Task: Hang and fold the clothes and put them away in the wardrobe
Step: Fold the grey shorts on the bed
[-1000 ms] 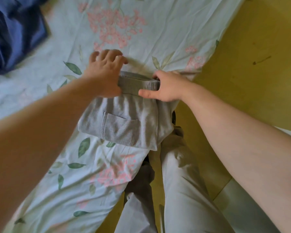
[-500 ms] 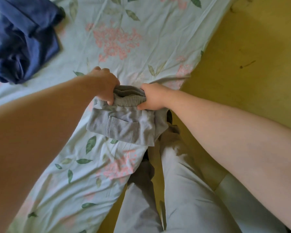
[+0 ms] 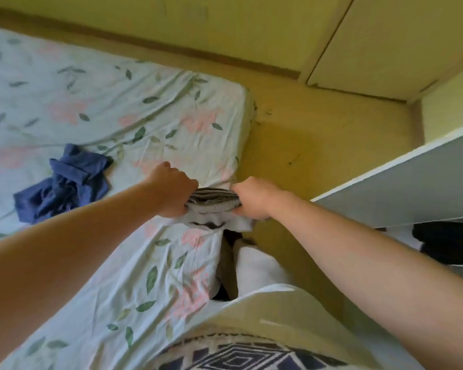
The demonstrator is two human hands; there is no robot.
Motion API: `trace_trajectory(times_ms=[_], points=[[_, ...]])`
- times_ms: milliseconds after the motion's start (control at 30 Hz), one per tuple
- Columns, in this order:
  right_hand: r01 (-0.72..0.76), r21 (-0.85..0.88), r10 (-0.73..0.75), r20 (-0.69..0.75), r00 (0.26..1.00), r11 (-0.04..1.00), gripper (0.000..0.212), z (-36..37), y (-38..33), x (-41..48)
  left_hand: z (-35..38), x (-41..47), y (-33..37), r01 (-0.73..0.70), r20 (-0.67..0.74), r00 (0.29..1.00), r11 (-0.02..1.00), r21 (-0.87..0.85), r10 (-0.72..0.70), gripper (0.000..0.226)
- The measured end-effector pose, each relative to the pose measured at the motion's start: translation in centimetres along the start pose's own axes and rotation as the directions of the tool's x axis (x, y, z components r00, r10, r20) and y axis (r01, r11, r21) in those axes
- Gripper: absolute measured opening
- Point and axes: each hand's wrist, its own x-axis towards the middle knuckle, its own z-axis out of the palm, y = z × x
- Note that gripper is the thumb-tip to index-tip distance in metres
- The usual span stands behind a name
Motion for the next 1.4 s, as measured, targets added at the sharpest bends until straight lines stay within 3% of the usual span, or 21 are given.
trace_trajectory(times_ms=[233, 400, 567, 700, 867, 1067, 1233, 1400], points=[[-0.266, 0.107, 0.276, -0.091, 0.957, 0.958, 0.046, -5.3, 4.4, -15.2, -16.3, -1.0, 4.3, -0.204, -0.185, 0.956, 0.969, 0.142, 0.228, 0.029], [-0.43, 0.25, 0.484, -0.222, 0.847, 0.867, 0.031, -8.3, 7.7, -28.2, -26.3, -1.4, 9.5, -0.38, -0.34, 0.852, 0.917, 0.122, 0.399, 0.025], [-0.548, 0.338, 0.642, -0.335, 0.69, 0.765, 0.036, -11.3, 8.7, -41.5, -35.2, -3.3, 14.5, -0.562, -0.52, 0.705, 0.827, 0.006, 0.483, 0.028], [-0.62, 0.378, 0.722, -0.448, 0.528, 0.688, 0.048, -13.1, 8.2, -51.0, -42.8, -5.4, 18.6, -0.699, -0.654, 0.544, 0.715, -0.006, 0.526, 0.029], [-0.649, 0.435, 0.751, -0.564, 0.343, 0.624, 0.04, -14.6, 7.5, -60.5, -51.5, -7.5, 24.3, -0.812, -0.791, 0.327, 0.582, 0.044, 0.517, 0.031], [-0.698, 0.485, 0.727, -0.683, 0.073, 0.526, 0.037, -16.1, 8.9, -69.6, -60.7, -9.8, 32.2, -0.833, -0.85, 0.128, 0.521, 0.188, 0.511, 0.033], [-0.661, 0.558, 0.72, -0.693, -0.039, 0.501, 0.033, -17.8, 11.9, -76.5, -68.2, -11.0, 39.0, -0.75, -0.868, -0.02, 0.566, 0.341, 0.497, 0.034], [-0.579, 0.645, 0.7, -0.694, -0.169, 0.499, 0.036, -20.1, 16.8, -84.3, -76.8, -11.5, 46.3, -0.687, -0.869, -0.108, 0.596, 0.416, 0.482, 0.04]])
